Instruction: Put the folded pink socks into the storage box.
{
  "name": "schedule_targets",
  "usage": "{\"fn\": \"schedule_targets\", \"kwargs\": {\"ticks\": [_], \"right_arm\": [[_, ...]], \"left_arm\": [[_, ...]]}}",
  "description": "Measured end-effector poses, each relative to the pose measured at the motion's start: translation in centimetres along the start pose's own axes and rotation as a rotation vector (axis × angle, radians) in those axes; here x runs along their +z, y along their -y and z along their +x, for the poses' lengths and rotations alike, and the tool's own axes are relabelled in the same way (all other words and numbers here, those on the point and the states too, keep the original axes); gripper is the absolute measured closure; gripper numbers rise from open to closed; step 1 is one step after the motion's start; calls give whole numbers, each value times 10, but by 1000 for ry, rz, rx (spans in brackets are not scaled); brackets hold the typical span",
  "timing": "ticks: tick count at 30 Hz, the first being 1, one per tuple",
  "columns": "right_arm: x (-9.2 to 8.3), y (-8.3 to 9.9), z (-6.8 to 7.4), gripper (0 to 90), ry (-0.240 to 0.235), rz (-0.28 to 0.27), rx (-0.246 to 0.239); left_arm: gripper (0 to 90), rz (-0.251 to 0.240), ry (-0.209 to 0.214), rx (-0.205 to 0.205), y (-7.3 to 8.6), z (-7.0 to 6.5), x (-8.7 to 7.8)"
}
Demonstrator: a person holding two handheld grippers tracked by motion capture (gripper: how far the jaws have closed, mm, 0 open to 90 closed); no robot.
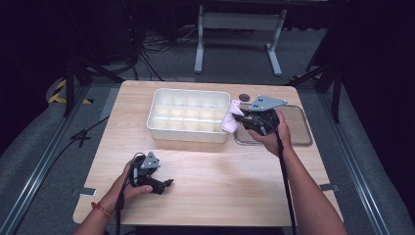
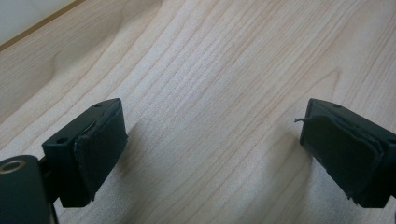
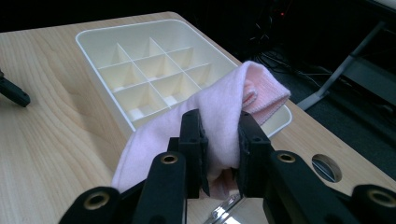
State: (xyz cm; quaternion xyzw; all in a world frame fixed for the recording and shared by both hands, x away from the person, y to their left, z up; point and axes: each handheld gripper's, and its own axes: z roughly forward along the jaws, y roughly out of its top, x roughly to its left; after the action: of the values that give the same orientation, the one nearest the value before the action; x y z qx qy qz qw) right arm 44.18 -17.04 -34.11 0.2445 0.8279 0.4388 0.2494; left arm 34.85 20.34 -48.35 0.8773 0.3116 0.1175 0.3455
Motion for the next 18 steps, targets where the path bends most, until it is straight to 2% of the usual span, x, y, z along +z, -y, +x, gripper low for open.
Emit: {"fn": "schedule_targets", "kwargs": {"ticks": [8,18], "right_arm": [[15,-4,2,758,3,28,-15],[31,-6,-1,758,30,75,-34]], "left_arm": [[74,1,-1,4,0,0,0],[74,1,1,3,0,0,0]]}}
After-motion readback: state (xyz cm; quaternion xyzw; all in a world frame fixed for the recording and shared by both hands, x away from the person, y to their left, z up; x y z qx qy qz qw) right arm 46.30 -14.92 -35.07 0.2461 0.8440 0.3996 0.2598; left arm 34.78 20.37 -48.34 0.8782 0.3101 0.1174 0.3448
